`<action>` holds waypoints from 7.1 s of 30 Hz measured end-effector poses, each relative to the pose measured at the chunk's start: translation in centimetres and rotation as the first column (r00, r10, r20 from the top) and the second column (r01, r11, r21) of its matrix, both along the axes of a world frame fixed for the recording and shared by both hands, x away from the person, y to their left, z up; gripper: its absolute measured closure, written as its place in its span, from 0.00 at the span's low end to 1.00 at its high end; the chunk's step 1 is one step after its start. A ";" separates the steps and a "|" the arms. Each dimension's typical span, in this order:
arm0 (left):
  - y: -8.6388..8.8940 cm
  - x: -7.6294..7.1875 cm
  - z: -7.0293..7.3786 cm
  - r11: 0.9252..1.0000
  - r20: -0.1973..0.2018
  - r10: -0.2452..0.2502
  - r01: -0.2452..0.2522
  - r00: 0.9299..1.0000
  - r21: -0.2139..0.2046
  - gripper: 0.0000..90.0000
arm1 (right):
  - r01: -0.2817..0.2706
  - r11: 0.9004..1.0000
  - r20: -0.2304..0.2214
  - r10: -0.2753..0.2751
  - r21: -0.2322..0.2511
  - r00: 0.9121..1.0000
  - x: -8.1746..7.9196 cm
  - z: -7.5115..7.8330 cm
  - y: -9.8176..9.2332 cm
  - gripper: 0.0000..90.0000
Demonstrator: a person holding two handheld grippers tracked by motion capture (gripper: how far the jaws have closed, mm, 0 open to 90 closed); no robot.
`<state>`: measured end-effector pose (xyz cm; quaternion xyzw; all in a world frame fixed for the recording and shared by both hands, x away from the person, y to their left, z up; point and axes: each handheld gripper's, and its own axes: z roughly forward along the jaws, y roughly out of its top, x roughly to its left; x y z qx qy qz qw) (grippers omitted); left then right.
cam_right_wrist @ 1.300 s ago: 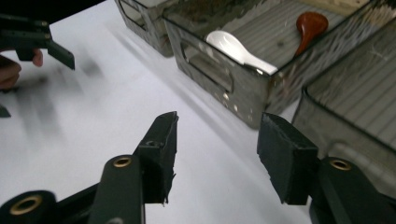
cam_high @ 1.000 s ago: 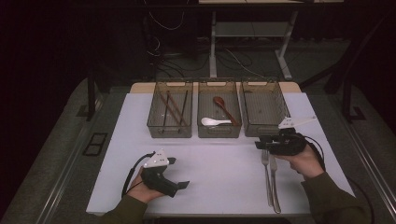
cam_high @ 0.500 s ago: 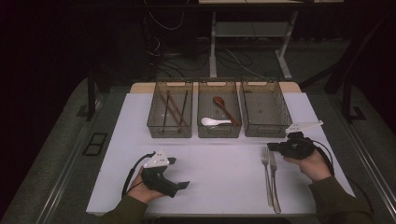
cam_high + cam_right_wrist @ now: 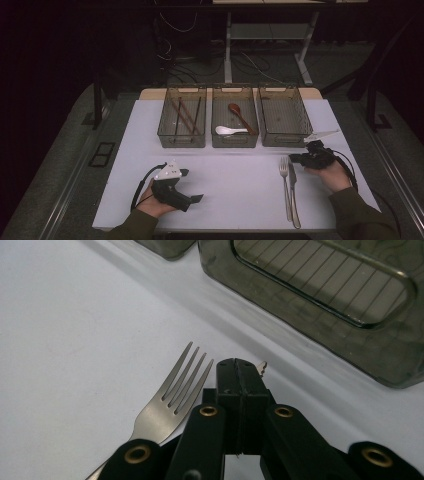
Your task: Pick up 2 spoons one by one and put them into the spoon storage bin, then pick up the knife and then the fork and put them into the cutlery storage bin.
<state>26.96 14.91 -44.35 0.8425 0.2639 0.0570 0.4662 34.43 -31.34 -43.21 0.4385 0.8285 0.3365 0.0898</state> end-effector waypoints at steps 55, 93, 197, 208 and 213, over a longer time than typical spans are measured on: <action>0.0 -0.1 0.0 1.000 0.002 0.003 -0.003 1.000 0.002 0.00 | -0.082 0.996 0.020 0.082 0.036 0.996 -0.6 1.4 5.0 0.79; 0.1 0.0 0.0 1.000 0.000 0.002 -0.002 1.000 0.003 0.00 | -0.095 0.995 -0.106 0.099 0.042 0.989 0.0 0.0 5.6 0.96; 0.2 -0.1 0.0 1.000 -0.002 0.011 -0.011 1.000 -0.006 0.00 | 0.213 0.972 0.127 -0.225 0.103 0.966 11.7 7.4 -2.3 0.52; 0.2 -0.1 0.0 1.000 -0.001 0.013 -0.013 1.000 -0.006 0.00 | 0.115 0.986 0.165 -0.134 0.121 0.977 6.5 7.9 -2.0 0.50; 0.2 -0.1 0.0 1.000 0.000 0.014 -0.014 1.000 -0.007 0.00 | 0.078 0.992 0.162 -0.093 0.097 0.982 4.1 7.3 -1.4 0.58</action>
